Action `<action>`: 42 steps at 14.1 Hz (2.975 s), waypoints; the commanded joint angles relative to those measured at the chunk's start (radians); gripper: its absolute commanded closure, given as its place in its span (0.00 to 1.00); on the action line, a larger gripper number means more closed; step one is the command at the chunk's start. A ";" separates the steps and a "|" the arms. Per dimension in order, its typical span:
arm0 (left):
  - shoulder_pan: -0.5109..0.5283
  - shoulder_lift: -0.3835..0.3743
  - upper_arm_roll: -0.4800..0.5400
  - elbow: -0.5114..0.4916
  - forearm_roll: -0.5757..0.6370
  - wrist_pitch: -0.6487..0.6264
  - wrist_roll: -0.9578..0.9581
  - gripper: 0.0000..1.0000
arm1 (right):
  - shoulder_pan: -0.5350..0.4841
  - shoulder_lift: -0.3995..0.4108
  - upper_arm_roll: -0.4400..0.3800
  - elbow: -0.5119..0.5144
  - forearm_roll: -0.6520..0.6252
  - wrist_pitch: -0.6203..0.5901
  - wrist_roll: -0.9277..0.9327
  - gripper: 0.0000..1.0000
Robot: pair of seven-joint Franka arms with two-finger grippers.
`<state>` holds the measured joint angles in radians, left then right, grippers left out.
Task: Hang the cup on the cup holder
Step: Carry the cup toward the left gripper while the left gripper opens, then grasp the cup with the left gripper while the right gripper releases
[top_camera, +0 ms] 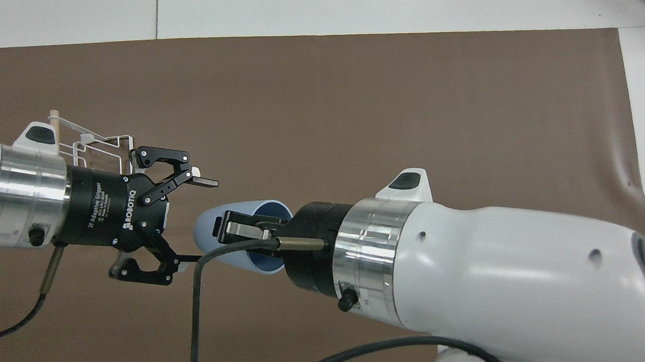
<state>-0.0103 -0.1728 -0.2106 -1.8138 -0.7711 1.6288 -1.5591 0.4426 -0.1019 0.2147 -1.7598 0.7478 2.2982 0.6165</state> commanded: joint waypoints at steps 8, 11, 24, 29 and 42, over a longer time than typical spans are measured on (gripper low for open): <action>-0.013 -0.008 -0.032 0.030 0.021 -0.024 -0.036 0.00 | -0.005 -0.015 0.009 -0.026 0.027 0.018 0.012 1.00; -0.028 -0.011 -0.050 0.025 0.021 -0.007 -0.053 0.00 | -0.007 -0.015 0.009 -0.026 0.027 0.015 0.011 1.00; -0.020 -0.019 -0.052 0.010 0.027 -0.018 -0.073 1.00 | -0.007 -0.016 0.009 -0.027 0.027 0.014 0.012 1.00; -0.014 -0.019 -0.049 0.005 0.029 -0.017 -0.076 1.00 | -0.012 -0.016 0.008 -0.032 0.027 0.009 0.014 0.00; -0.008 -0.019 -0.049 -0.010 0.381 0.055 -0.007 1.00 | -0.012 -0.016 0.008 -0.032 0.018 0.011 -0.003 0.00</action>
<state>-0.0178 -0.1733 -0.2573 -1.8057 -0.4799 1.6476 -1.5981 0.4413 -0.1023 0.2157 -1.7725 0.7517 2.2969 0.6194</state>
